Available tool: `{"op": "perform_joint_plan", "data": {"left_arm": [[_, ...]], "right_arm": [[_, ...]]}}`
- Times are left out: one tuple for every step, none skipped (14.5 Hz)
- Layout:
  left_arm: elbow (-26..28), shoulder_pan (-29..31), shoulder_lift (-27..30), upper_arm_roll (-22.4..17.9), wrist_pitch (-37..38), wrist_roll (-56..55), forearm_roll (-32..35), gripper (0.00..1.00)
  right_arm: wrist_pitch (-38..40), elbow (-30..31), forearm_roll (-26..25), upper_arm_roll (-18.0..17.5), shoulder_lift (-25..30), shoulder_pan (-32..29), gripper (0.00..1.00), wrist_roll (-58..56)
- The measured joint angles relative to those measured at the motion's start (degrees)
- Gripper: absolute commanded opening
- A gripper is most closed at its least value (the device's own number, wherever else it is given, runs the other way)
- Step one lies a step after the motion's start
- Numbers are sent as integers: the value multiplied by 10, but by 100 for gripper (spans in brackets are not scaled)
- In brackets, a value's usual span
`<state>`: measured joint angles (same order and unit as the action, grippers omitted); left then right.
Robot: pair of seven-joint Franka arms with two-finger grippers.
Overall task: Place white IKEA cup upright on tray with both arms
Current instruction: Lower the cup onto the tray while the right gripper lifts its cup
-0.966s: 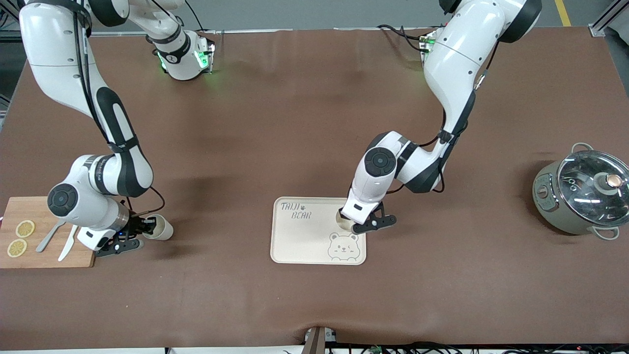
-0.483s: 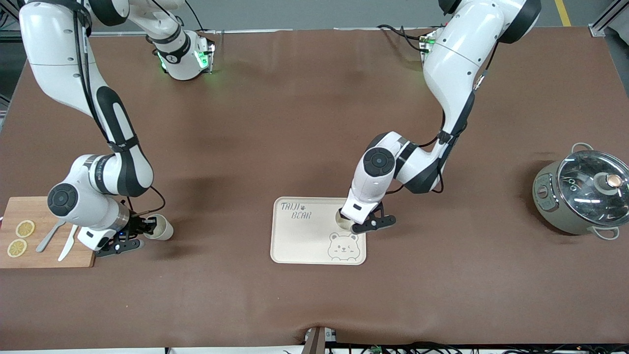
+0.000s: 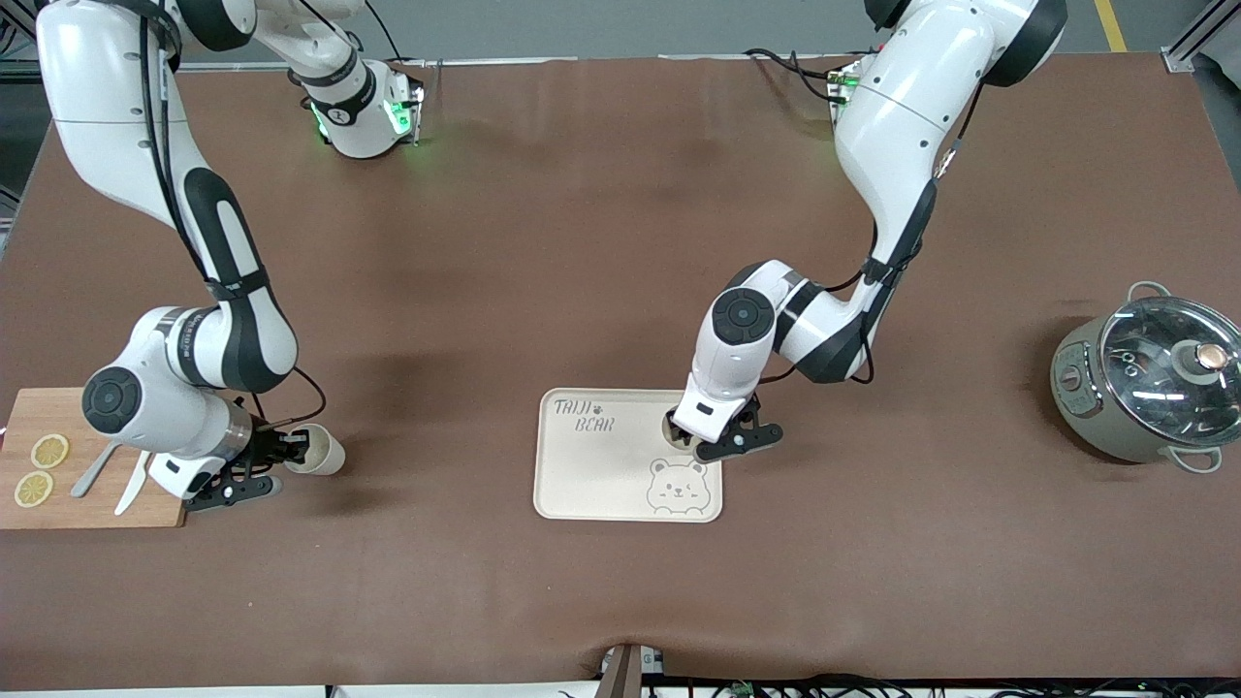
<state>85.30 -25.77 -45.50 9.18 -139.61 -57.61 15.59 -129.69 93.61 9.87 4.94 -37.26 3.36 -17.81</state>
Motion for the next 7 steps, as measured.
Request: {"op": "perform_joint_plan", "data": {"left_arm": [[-2,0,1,0,0,0,0,100],[-4,0,2,0,1,-1,0,100],[-7,0,4,0,7,-1,0,100],[-9,0,7,0,22,-1,0,100],[-14,0,10,1,42,-1,0,100],[-22,0,13,2,65,-1,0,100],[-31,0,19,2,94,-1,0,100]], "right_arm": [[21,-11,11,0,0,2,0,6],[38,-20,16,0,1,5,0,18],[49,-27,18,0,1,10,0,35],[55,-32,20,0,2,16,0,58],[59,-34,21,-1,3,23,0,83],[64,-34,21,-1,4,32,0,108],[70,-35,22,-1,7,41,0,139]]}}
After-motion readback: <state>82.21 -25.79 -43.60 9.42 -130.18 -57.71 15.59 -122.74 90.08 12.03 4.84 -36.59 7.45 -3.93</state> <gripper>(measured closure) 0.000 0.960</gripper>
